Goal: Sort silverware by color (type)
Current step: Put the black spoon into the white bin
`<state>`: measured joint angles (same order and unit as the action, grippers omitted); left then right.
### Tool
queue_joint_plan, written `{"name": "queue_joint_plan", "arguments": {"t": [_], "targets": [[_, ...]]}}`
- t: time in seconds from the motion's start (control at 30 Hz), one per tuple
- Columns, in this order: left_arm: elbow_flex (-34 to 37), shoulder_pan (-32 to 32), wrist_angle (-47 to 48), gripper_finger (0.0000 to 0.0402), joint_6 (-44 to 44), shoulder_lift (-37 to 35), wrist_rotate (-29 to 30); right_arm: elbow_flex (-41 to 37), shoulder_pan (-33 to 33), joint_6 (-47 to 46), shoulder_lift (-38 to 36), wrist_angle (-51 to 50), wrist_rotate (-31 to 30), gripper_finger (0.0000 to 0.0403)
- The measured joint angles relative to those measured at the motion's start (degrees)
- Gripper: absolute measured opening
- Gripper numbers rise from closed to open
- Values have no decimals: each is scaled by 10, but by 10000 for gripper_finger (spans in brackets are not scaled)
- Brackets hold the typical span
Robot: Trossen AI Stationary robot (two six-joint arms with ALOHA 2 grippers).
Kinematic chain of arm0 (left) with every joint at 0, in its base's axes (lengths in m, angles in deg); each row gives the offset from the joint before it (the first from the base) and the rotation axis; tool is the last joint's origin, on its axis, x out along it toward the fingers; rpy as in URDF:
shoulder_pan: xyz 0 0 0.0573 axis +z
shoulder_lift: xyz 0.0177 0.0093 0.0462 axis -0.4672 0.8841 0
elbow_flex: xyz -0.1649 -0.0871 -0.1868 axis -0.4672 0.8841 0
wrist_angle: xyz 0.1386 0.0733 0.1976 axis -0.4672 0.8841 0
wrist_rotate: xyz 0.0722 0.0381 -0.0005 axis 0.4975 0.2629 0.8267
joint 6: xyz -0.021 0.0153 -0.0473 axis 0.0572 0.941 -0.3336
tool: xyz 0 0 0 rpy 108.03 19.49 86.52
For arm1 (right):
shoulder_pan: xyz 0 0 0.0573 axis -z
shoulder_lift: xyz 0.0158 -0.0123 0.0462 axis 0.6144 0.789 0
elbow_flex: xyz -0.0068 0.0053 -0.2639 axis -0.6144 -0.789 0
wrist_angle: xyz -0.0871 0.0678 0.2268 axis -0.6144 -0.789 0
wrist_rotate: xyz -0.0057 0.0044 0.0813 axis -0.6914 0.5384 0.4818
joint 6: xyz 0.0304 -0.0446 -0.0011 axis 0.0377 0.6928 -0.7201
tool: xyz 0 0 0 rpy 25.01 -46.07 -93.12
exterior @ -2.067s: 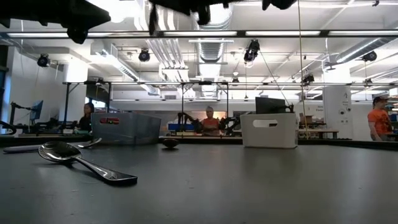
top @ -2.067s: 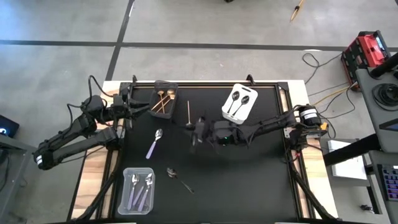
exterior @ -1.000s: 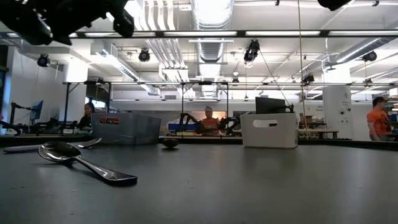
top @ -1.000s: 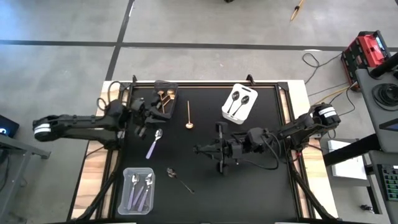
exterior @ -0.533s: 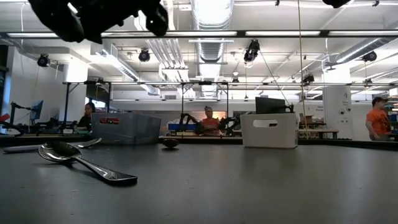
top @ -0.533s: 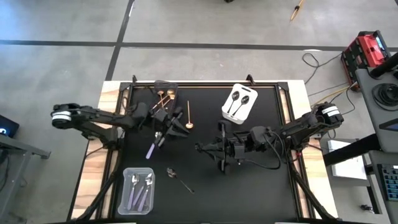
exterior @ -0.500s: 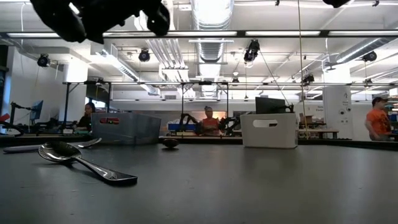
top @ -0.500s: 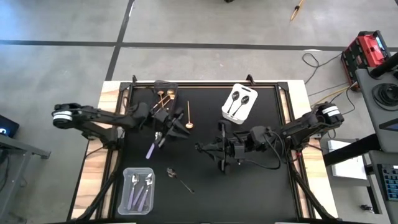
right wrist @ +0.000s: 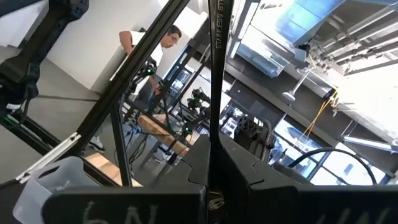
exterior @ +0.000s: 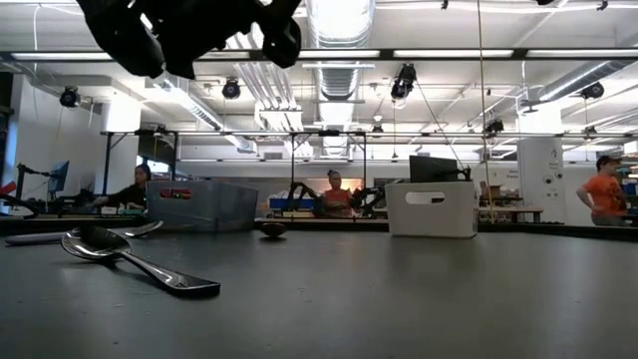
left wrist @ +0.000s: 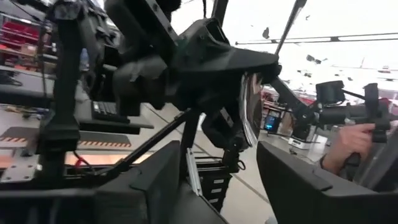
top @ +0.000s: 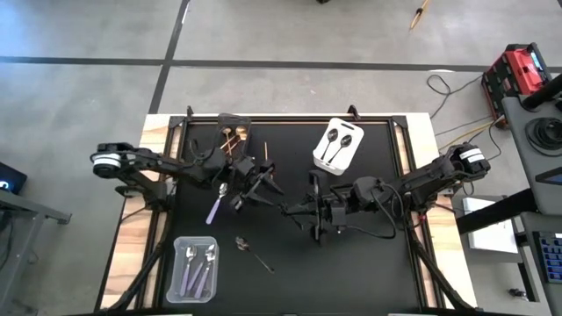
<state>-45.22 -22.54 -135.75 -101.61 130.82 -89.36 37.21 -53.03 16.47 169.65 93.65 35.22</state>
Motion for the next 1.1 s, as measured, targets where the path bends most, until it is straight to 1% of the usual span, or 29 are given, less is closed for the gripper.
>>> {"name": "queue_joint_plan", "arguments": {"t": [0.13, 0.27, 0.53, 0.7, 0.9, 1.0, 1.1], "targets": [[-12, -6, -69, 207, -24, 29, -46, 0, 0, 10, -1, -2, 0, 11], [-22, -7, -115, 208, -65, 53, -56, 0, 0, 13, -1, -5, 0, 11], [-57, -7, -133, 207, -90, 101, -55, 0, 0, 17, -1, -15, -1, 11], [-73, -8, -136, 194, -98, 114, -65, 0, 0, 19, -1, -19, -5, 11], [-74, -9, -140, 159, -97, 112, -69, 0, 0, 22, -1, -20, -5, 11], [-74, -9, -139, 126, -97, 112, -69, 0, 0, 22, -1, -20, -6, 11], [-74, -9, -139, 83, -98, 111, -69, 0, 0, 22, -1, -23, -6, 11]]}}
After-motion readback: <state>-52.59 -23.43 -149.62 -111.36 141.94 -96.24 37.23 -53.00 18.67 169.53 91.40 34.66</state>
